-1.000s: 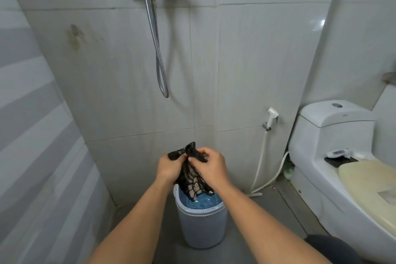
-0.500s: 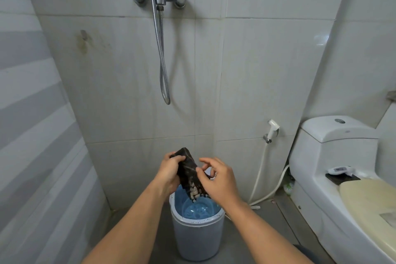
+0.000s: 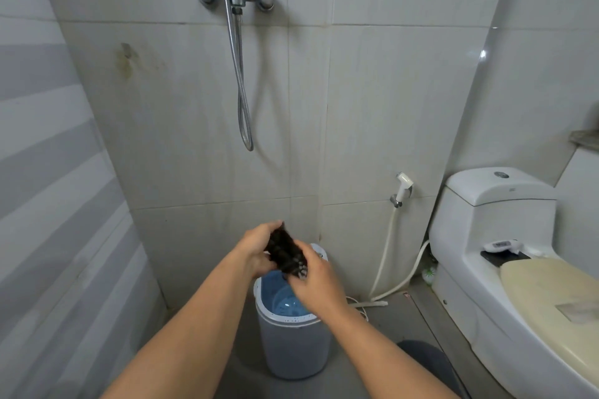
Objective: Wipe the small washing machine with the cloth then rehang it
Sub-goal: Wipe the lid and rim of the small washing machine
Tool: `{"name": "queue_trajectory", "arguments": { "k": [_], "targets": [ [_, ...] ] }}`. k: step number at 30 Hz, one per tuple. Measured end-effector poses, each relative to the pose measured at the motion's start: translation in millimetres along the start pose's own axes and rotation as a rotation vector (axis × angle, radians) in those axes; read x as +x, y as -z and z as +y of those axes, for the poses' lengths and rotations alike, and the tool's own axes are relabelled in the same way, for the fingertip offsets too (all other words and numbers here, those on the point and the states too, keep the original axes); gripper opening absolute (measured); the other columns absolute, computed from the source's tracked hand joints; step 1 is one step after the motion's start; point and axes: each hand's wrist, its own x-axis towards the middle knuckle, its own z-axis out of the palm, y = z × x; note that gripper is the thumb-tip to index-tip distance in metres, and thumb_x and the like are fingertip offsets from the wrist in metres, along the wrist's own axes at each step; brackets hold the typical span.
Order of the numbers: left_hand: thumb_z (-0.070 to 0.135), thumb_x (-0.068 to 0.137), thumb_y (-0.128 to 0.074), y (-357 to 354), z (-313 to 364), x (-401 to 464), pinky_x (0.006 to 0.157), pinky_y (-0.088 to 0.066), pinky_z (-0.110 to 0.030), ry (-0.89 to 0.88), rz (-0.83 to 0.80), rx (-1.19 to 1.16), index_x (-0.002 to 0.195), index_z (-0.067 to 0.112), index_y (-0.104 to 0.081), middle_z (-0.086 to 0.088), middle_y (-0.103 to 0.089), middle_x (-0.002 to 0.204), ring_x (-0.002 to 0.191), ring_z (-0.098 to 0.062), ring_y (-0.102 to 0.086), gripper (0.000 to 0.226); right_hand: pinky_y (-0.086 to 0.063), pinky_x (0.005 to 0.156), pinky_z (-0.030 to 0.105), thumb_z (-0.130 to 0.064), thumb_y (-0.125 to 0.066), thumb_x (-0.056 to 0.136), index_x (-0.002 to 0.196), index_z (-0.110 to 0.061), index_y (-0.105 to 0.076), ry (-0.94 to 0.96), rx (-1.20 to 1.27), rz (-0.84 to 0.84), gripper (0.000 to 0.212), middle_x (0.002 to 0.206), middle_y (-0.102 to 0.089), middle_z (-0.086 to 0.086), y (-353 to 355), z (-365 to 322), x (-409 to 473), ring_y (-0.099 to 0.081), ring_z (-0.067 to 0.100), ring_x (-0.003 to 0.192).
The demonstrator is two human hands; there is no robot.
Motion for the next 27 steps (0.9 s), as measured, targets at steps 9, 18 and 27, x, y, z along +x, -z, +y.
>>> {"name": "queue_trajectory", "arguments": {
  "k": [9, 18, 27],
  "targets": [
    [0.038, 0.080, -0.074, 21.4, -38.6, 4.2, 0.084, -0.052, -0.043, -0.154, 0.081, 0.412, 0.135, 0.018, -0.045, -0.006, -0.067, 0.120, 0.091, -0.019, -0.069, 0.065, -0.052, 0.065, 0.039, -0.009, -0.070, 0.084, 0.117, -0.012, -0.063, -0.569, 0.977, -0.289, 0.034, 0.105, -0.073, 0.025, 15.6, 11.8, -11.1, -0.069, 0.035, 0.091],
    [0.024, 0.079, -0.079, 48.9, -80.3, 77.3, 0.080, -0.052, -0.030, -0.176, 0.034, 0.357, 0.137, 0.022, -0.045, -0.004, -0.063, 0.121, 0.095, -0.011, -0.062, 0.067, -0.060, 0.069, 0.037, -0.025, -0.075, 0.087, 0.125, 0.000, -0.064, -0.870, 1.095, -0.353, 0.046, 0.117, -0.071, 0.027, -37.5, 50.9, 16.3, -0.071, 0.035, 0.093],
    [0.037, 0.089, -0.067, 125.9, -150.4, 207.7, 0.075, -0.053, -0.036, 0.104, 0.329, 0.389, 0.137, 0.014, -0.051, -0.017, -0.066, 0.106, 0.086, -0.029, -0.065, 0.056, -0.059, 0.066, 0.043, -0.007, -0.069, 0.083, 0.127, 0.000, -0.059, -1.048, 1.025, -0.251, 0.045, 0.116, -0.066, 0.037, -123.2, 161.6, 94.2, -0.068, 0.043, 0.091]
  ]
}}
